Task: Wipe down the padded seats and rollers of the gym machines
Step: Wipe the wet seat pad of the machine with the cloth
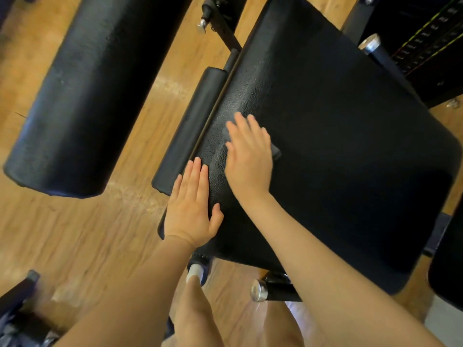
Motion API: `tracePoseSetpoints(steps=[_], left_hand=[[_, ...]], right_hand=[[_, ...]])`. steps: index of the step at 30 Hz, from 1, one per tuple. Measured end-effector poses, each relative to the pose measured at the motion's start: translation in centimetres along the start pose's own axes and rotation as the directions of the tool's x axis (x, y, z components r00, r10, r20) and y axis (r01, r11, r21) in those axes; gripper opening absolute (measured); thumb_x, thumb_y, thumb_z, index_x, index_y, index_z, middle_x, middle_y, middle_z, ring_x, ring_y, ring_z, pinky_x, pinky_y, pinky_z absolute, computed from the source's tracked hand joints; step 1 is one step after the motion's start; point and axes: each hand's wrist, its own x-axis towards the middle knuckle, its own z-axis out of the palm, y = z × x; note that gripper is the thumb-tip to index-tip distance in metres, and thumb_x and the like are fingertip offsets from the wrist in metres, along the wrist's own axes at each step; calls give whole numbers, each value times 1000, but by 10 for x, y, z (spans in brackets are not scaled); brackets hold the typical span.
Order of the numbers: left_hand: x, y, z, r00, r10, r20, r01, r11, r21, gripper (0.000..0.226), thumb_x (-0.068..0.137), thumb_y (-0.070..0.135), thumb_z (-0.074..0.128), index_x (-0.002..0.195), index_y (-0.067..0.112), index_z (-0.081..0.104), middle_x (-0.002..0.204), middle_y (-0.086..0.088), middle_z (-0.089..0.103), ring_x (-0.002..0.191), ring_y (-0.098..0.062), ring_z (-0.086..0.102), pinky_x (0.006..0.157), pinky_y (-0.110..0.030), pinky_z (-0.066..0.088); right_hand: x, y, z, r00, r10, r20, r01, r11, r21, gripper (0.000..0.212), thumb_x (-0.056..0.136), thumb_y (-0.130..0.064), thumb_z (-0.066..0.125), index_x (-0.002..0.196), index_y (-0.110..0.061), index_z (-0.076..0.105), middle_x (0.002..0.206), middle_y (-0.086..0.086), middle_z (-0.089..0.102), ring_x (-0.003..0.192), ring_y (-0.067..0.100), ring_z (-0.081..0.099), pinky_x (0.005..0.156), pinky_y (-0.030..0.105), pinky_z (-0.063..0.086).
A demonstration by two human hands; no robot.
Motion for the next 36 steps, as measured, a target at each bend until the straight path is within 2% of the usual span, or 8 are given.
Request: tracePoseSetpoints(steps=[6,11,16,18,22,27,31,36], left_hand=[[0,3,-3,999,-24,22,24,1000,-7,75,80,37,36,143,0,21,150,-24,27,140,-30,15,112,-47,20],[0,2,-4,998,-17,53,18,1000,-9,75,80,38,36,143,1,20,150,-23,27,140,-32,17,114,-47,19],[2,1,-5,995,-24,98,21,999,33,74,81,39,35,143,0,22,150,-21,28,139,-30,15,110,-51,13],[2,1,-6,994,-23,108,21,1000,21,74,80,38,35,142,-1,25,150,-21,28,139,-30,14,111,-50,14],[1,-1,-4,996,-3,95,6,999,-32,74,78,36,36,142,0,23,151,-22,27,140,-30,15,115,-43,12],[1,2,-5,996,-25,91,26,1000,-15,74,79,37,34,142,0,25,151,-20,28,140,-29,17,114,-44,16],[-1,2,-5,996,-32,89,34,999,-22,75,80,38,33,143,-2,26,151,-20,27,141,-30,18,113,-47,19],[-1,4,-4,996,-40,82,41,999,-14,75,81,38,31,144,-3,25,153,-20,23,142,-31,17,114,-48,20]], right_hand=[[2,27,-8,951,-276,137,283,959,-34,37,88,-14,42,121,-6,58,132,9,54,126,30,44,103,41,31],[-44,93,-44,990,133,44,-130,989,-68,36,89,-4,49,125,-3,55,136,14,50,129,34,41,107,47,32],[-45,81,-40,837,537,-104,-532,844,71,37,95,-5,46,131,-5,50,143,9,42,138,26,29,111,49,27],[-31,53,-28,836,532,-132,-529,846,64,38,94,-6,45,131,-5,50,144,9,42,138,28,29,113,46,22],[-13,15,-10,951,305,-52,-306,952,-12,38,90,-6,50,129,-5,52,140,10,47,133,32,36,109,44,24],[-28,59,-28,991,76,107,-60,987,-146,41,89,-8,43,130,-6,50,138,11,48,129,32,41,105,43,32],[-59,109,-54,961,267,72,-256,957,-132,42,88,2,53,130,-2,50,139,14,46,132,35,37,107,47,30],[-91,169,-81,849,527,-40,-528,846,-69,38,95,-4,43,133,-3,48,146,10,38,139,28,27,111,49,26]])
